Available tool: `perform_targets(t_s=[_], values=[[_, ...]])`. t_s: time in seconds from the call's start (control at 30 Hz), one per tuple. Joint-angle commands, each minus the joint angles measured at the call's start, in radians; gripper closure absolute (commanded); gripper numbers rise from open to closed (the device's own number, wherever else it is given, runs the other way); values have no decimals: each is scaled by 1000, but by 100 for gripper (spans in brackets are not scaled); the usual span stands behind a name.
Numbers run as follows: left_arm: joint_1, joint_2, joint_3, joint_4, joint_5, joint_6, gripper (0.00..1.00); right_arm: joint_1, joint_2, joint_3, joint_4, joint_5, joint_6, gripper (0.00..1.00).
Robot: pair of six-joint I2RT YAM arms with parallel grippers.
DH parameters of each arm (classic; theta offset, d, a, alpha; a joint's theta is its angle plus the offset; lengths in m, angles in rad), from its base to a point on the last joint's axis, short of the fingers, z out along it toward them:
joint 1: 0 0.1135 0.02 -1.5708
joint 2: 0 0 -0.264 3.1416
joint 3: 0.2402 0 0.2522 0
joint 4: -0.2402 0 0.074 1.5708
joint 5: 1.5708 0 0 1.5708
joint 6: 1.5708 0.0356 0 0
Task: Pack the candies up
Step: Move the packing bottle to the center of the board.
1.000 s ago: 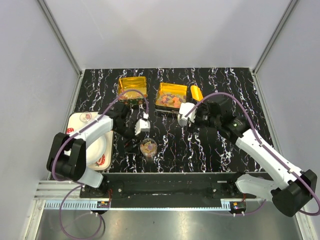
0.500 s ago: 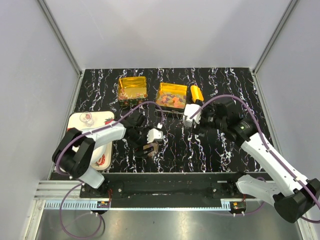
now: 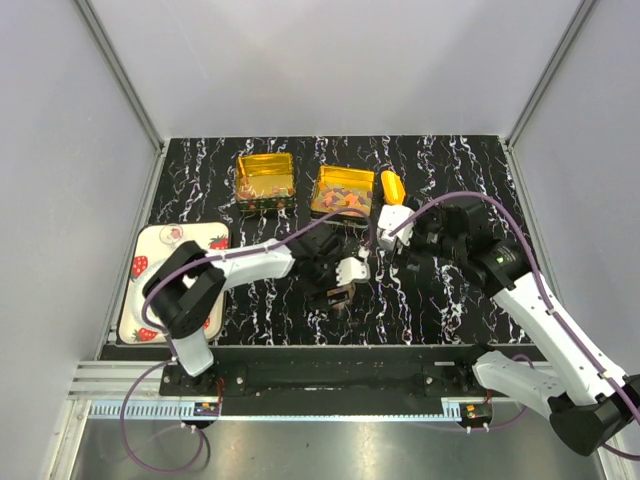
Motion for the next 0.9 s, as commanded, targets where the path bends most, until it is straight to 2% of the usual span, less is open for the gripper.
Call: perform_targets(t_s=[0.0, 0.1, 0.17, 0.27, 0.4, 0.43, 0.6, 0.63, 0.7, 0.73, 0.8, 0.87], values=[[-37, 64, 101, 38, 25, -110, 40, -18, -23, 46, -17, 24, -16, 16], [-56, 95, 121, 101, 34, -147, 39, -30, -29, 40, -22, 22, -14, 16], [-59, 109, 104, 182, 33, -171, 34, -37, -29, 35, -23, 22, -14, 16], [-59, 100, 43, 324, 19, -202, 15, -55, -29, 29, -23, 10, -11, 16], [-59, 58, -98, 562, 4, -251, 2, -73, -18, 21, -23, -13, -4, 16], [-59, 49, -162, 667, 1, -262, 1, -79, -15, 20, -25, -17, -4, 16], [-51, 17, -348, 981, -3, -337, 1, -90, 5, 33, -40, -33, -4, 16], [-42, 18, -403, 1089, 4, -346, 1, -92, 9, 38, -45, -45, -2, 16], [-33, 33, -463, 1218, 23, -361, 1, -93, 20, 43, -57, -59, -1, 16], [-25, 53, -515, 1353, 34, -364, 1, -93, 23, 44, -61, -73, 1, 16], [-23, 66, -573, 1470, 53, -370, 1, -95, 29, 43, -69, -86, 2, 16], [-19, 113, -598, 1640, 68, -413, 1, -98, 35, 35, -75, -96, 4, 16]])
